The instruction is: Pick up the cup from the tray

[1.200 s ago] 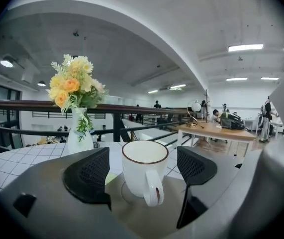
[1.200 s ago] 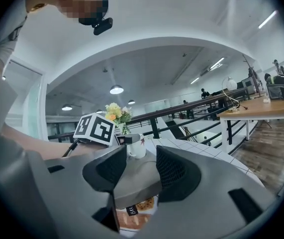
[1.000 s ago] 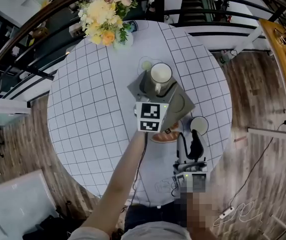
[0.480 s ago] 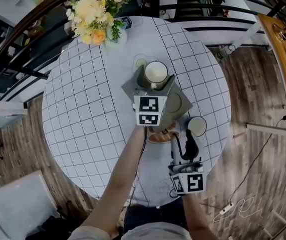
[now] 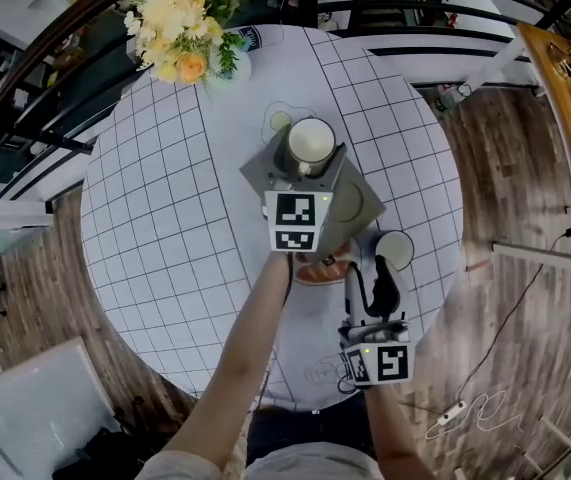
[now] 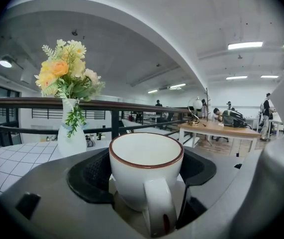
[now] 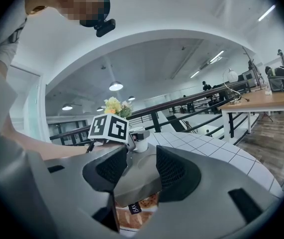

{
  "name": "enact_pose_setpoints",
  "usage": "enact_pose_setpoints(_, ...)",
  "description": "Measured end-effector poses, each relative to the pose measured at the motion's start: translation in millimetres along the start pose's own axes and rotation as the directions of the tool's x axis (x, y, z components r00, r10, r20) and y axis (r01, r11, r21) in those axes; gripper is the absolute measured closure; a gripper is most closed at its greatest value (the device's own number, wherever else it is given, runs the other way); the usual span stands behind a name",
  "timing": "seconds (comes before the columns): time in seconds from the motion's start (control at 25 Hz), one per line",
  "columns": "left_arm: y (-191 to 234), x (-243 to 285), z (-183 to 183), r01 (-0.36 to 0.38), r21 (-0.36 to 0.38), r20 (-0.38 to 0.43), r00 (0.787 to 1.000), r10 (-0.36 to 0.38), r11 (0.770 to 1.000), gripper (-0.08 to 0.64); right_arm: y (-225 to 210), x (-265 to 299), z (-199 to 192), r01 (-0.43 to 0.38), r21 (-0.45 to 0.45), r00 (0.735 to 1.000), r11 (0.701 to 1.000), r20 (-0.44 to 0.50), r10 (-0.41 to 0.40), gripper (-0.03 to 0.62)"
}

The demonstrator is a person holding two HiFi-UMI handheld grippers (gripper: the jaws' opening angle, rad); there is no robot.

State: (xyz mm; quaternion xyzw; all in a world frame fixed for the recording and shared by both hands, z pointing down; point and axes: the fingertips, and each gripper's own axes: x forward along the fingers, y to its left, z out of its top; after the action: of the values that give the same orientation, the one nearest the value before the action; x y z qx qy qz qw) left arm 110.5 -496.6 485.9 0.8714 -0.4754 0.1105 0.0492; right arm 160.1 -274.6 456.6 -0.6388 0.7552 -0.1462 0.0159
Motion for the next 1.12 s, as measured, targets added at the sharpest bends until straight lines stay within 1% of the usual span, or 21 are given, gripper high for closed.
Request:
enact_pose_setpoints(0.28,3,-10,-2,0.016,-0.014,0.012,1.000,-0.016,1.000,0.156,0,-1,-2,0.004,0.007,1.000,1.000,-0.006,-0.004,0.407)
enact_pose_setpoints(0.44,7,-18,-3,0.006,-0.006,0.002,1.000,-0.006,1.000,0.156,1,-2,1,0.003,0.010,1.000,1.000,-0.003,-0.003,0.407)
enact_pose_setpoints(0.6,14,-36,6,-0.008,-0.015,0.030,1.000,0.009,1.000,0.156,5,-2,6,-0.008,0.006,1.000,1.000,0.009,0.008,0.407)
enact_pose_setpoints(0.76,24,-68,24,-0.036,-0.019,0.075,0.997,0.038,0.999,0.156,11,-4,11,-0.018,0.000,1.000,1.000,0.018,0.018,0.407)
enact_pose_setpoints(0.92,38,-111,42,-0.070,-0.030,0.118,0.990,0.073,0.997,0.156,21,-3,18,-0.040,-0.007,0.999,0.999,0.033,0.040,0.407)
enact_pose_setpoints(1.04,47,-145,50,-0.096,-0.030,0.132,0.986,0.099,0.995,0.156,30,-4,21,-0.056,-0.013,0.998,0.998,0.039,0.057,0.407)
enact_pose_setpoints(1.12,52,-166,48,-0.112,-0.030,0.128,0.985,0.115,0.993,0.156,36,-4,21,-0.066,-0.014,0.997,0.998,0.042,0.067,0.407)
